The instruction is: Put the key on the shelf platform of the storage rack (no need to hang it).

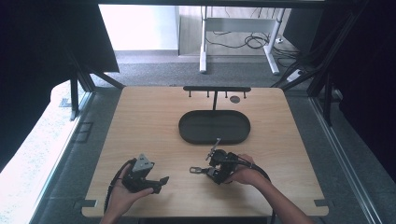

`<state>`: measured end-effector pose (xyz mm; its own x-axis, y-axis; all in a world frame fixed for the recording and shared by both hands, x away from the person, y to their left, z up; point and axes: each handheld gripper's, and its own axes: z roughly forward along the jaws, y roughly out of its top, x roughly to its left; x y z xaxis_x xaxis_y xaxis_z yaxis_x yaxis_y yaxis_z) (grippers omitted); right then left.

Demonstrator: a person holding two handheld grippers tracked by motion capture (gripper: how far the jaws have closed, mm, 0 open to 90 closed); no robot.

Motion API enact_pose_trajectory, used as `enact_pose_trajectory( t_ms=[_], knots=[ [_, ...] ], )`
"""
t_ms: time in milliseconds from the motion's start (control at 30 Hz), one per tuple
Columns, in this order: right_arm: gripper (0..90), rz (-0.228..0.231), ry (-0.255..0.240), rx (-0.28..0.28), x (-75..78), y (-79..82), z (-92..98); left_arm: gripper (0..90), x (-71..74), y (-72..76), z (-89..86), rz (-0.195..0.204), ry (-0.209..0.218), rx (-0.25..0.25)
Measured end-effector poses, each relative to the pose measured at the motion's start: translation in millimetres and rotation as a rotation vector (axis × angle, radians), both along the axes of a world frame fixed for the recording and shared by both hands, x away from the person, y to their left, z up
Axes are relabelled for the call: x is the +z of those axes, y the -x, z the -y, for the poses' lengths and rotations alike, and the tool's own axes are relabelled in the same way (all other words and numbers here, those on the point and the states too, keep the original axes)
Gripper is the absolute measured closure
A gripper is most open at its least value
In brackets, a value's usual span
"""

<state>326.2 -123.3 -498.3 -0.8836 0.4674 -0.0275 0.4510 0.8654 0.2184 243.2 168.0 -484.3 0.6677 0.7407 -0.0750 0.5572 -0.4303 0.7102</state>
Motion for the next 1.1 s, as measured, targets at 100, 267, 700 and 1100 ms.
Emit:
enact_pose_trajectory(
  t_ms=[100, 267, 700, 1100],
  knots=[
    [36.8, -0.021, 0.011, 0.003, -2.4, -1.4, -0.9, 22.8, -0.2, -0.2, -0.7, -0.001, -0.001, 0.003],
    [39.8, -0.046, 0.027, -0.004, -5.9, -2.6, -2.4, 23.0, 2.4, 0.8, -1.3, -0.010, 0.047, -0.016],
    [48.8, -0.056, 0.048, -0.003, -4.0, -4.0, -4.6, 23.2, 2.3, 1.2, -0.9, 0.007, 0.018, 0.003],
    [49.1, -0.111, 0.002, 0.002, 6.4, -10.5, 1.4, 23.4, 2.6, 0.0, -4.3, -0.002, 0.049, 0.005]
  ],
)
